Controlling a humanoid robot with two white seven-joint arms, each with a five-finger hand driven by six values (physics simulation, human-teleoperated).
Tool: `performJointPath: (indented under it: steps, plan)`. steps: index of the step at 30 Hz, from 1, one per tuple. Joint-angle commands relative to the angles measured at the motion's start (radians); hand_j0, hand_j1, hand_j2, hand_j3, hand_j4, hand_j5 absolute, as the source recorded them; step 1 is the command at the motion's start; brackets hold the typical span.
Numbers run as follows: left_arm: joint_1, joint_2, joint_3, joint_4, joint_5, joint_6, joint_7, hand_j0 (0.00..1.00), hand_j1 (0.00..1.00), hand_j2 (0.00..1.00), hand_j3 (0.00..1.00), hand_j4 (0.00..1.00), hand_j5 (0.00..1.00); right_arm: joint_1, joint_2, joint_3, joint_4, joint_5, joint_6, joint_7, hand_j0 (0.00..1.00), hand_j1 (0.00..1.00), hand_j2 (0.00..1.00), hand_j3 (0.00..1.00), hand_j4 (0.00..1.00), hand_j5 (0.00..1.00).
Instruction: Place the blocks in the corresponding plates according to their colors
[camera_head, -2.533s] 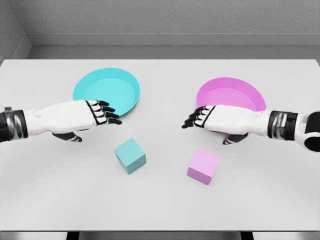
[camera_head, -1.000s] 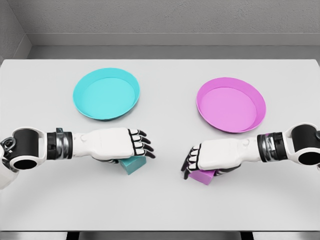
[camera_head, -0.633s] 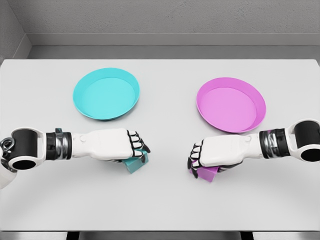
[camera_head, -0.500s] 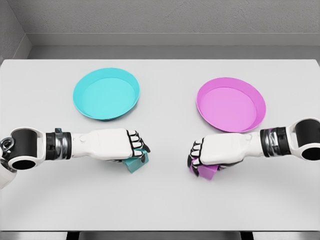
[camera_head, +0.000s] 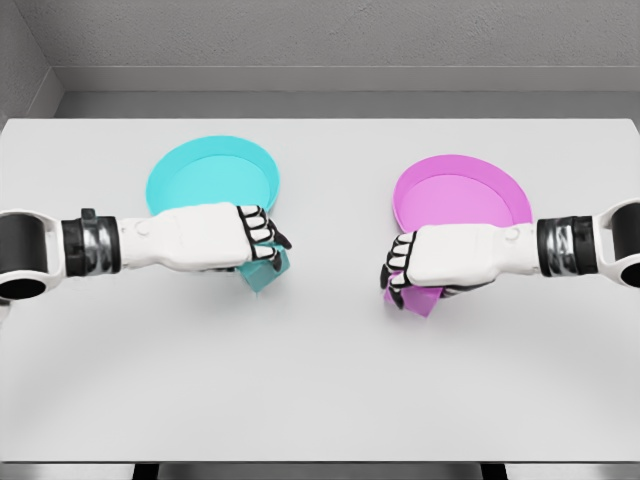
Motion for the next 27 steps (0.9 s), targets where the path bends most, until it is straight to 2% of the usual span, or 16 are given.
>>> performJointPath:
  steps: [1, 4, 9, 11, 14, 22, 27]
  plan:
    - [-0.005, 0.0, 0.005, 0.032, 0.037, 0.003, 0.002, 0.46, 0.46, 0.46, 0.46, 0.46, 0.46, -0.003, 0.004, -0.002, 0.013, -0.006, 0.002, -0.001, 0.49, 0.49, 0.49, 0.49, 0.49, 0.49]
    - [-0.021, -0.003, 0.002, 0.059, 0.037, 0.003, 0.002, 0.46, 0.46, 0.46, 0.46, 0.46, 0.46, -0.015, 0.006, -0.003, 0.03, -0.006, 0.002, -0.001, 0.49, 0.49, 0.49, 0.49, 0.49, 0.49]
    - [-0.061, -0.017, 0.007, 0.176, 0.028, 0.003, 0.002, 0.47, 0.47, 0.47, 0.47, 0.47, 0.47, -0.021, 0.006, -0.049, 0.045, -0.007, 0.004, -0.001, 0.49, 0.49, 0.49, 0.49, 0.49, 0.49]
    - [-0.072, -0.025, 0.022, 0.222, 0.027, 0.003, 0.002, 0.47, 0.47, 0.47, 0.47, 0.47, 0.47, -0.021, 0.007, -0.072, 0.055, -0.009, 0.03, -0.001, 0.49, 0.49, 0.49, 0.49, 0.49, 0.49]
    - [-0.092, -0.056, 0.023, 0.29, 0.027, 0.003, 0.002, 0.47, 0.47, 0.47, 0.47, 0.47, 0.47, -0.023, 0.01, -0.082, 0.094, -0.012, 0.035, -0.001, 0.49, 0.49, 0.49, 0.49, 0.49, 0.49]
    - [-0.137, -0.111, 0.022, 0.432, 0.025, 0.003, 0.002, 0.48, 0.48, 0.48, 0.48, 0.48, 0.48, -0.037, 0.016, -0.083, 0.11, -0.011, 0.227, -0.001, 0.49, 0.49, 0.49, 0.49, 0.49, 0.49]
    - [-0.153, -0.135, 0.022, 0.509, 0.024, 0.003, 0.002, 0.48, 0.48, 0.48, 0.48, 0.48, 0.48, -0.037, 0.019, -0.083, 0.105, -0.011, 0.378, -0.001, 0.49, 0.49, 0.49, 0.49, 0.49, 0.49]
